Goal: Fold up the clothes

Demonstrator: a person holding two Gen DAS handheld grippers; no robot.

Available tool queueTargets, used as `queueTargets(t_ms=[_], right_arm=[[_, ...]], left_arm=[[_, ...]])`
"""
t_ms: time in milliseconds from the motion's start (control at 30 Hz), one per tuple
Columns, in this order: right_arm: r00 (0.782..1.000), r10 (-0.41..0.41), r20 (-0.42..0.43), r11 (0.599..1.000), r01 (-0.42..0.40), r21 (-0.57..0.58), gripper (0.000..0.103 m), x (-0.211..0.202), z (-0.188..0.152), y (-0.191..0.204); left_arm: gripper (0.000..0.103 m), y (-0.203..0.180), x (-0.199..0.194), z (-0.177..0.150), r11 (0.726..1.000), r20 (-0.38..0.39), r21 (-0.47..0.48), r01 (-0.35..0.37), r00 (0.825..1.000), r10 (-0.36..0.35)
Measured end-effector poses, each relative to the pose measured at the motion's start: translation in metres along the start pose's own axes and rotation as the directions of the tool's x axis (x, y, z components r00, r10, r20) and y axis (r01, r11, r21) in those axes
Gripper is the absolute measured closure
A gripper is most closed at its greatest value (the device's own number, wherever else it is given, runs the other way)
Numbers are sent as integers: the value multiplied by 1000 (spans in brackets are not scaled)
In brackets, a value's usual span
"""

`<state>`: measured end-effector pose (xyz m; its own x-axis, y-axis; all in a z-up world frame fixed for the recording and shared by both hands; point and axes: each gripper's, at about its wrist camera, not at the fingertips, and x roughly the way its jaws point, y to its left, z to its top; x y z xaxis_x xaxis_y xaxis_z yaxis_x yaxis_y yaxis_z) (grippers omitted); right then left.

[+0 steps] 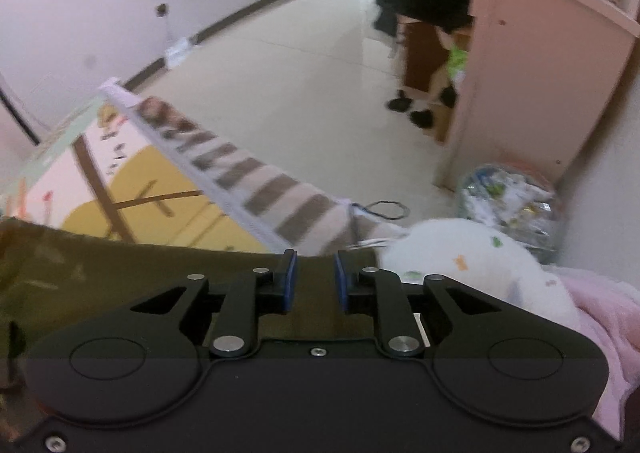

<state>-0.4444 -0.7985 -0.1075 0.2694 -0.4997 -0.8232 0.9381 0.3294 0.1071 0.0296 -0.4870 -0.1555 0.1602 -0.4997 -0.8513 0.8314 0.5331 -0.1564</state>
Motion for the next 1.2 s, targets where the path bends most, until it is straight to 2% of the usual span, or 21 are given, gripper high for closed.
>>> queueTargets(t_ms=[267,367,500,600,733,900,1000,1133,1200], right_arm=[[988,139,-59,987,-143,-74,85,-2,-8,62],[979,194,-65,972,-201,-121,76,-6,-14,92],[957,272,-98,944,-285,-169,75,-8,-20,132],[933,334,-137,915,-356,-191,75,-7,-29,162],[892,404,-201,869,-444,-221,73,-3,-47,204],[831,477,-286,809,-543,-227,72,10,-70,253],[802,505,-319,784,-581,-218,69,18,-80,278],[774,521,-360,765,-611,-205,68,30,-91,304],[775,510,-373,766,-607,-212,67,34,-97,314]], left_arm=[[3,15,-26,-15,1000,5,18,-13,1000,13],[3,24,-36,-22,1000,1,19,-18,1000,18],[3,31,-46,-33,999,-4,43,-14,1000,14],[3,30,-52,-45,997,-2,82,-7,1000,8],[3,24,-58,-65,988,26,148,41,999,-45],[3,11,-56,-83,972,43,233,39,998,-50],[3,4,-52,-91,962,47,271,17,998,-31],[3,7,-50,-97,963,59,268,-1,998,-16],[3,11,-51,-98,966,66,257,-15,998,-2]])
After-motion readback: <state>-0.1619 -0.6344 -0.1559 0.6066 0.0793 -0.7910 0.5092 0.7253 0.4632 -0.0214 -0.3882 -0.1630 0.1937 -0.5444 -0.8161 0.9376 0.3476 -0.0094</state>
